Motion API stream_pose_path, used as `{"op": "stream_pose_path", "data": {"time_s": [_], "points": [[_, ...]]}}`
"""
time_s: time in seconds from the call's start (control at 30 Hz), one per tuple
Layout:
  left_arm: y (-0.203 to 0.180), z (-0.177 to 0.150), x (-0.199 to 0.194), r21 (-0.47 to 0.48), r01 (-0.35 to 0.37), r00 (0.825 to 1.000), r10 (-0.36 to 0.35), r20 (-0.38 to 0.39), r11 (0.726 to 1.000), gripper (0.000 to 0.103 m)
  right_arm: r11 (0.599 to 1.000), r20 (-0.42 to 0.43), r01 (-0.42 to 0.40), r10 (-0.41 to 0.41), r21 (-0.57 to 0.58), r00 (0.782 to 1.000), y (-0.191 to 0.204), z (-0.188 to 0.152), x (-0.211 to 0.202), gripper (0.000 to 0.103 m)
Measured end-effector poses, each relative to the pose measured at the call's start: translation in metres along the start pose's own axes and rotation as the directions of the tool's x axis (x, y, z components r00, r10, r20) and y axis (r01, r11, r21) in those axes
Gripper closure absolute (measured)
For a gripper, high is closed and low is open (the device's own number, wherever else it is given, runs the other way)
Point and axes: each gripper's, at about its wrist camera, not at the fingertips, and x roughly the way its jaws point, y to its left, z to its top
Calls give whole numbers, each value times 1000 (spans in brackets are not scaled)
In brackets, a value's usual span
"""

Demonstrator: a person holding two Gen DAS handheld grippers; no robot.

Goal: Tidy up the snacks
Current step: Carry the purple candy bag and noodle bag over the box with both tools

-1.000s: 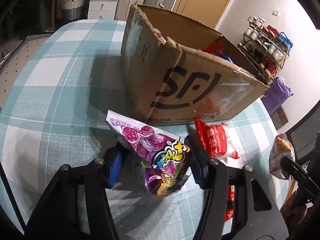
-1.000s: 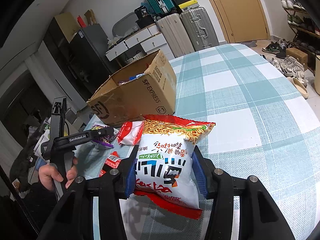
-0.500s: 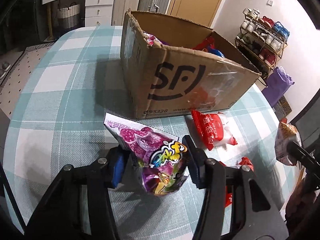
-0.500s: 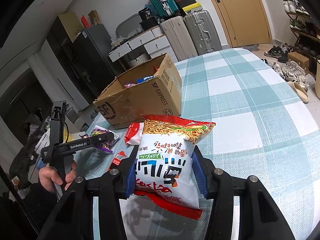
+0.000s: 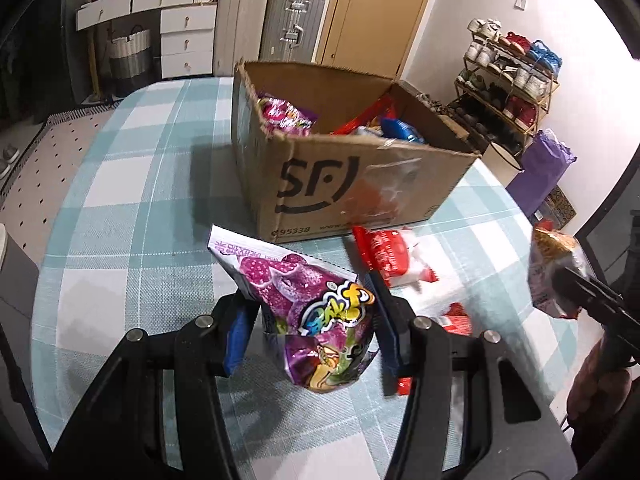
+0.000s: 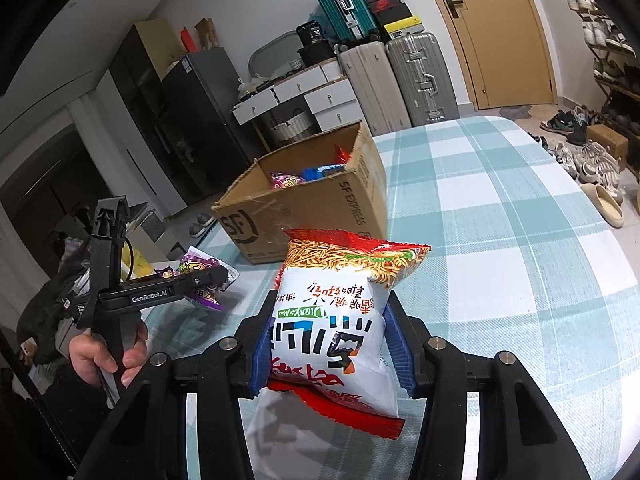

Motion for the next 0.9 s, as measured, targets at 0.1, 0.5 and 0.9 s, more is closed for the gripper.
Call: {"op": "stream_pose_path", "data": {"time_s": [0.1, 0.5, 0.9], "points": [[-5, 3, -13, 11, 16, 1000, -16, 15, 1000, 53, 1000, 4, -10, 10, -9, 1000, 6, 2, -1, 53], [-17, 27, -50, 25, 38, 998, -39, 39, 999, 53, 995, 29, -57, 60, -83, 998, 38, 25, -4, 53], [-27, 72, -76, 73, 45, 996, -50, 78, 996, 53, 987, 56, -106, 113, -121, 992, 56, 65, 0, 53]]}}
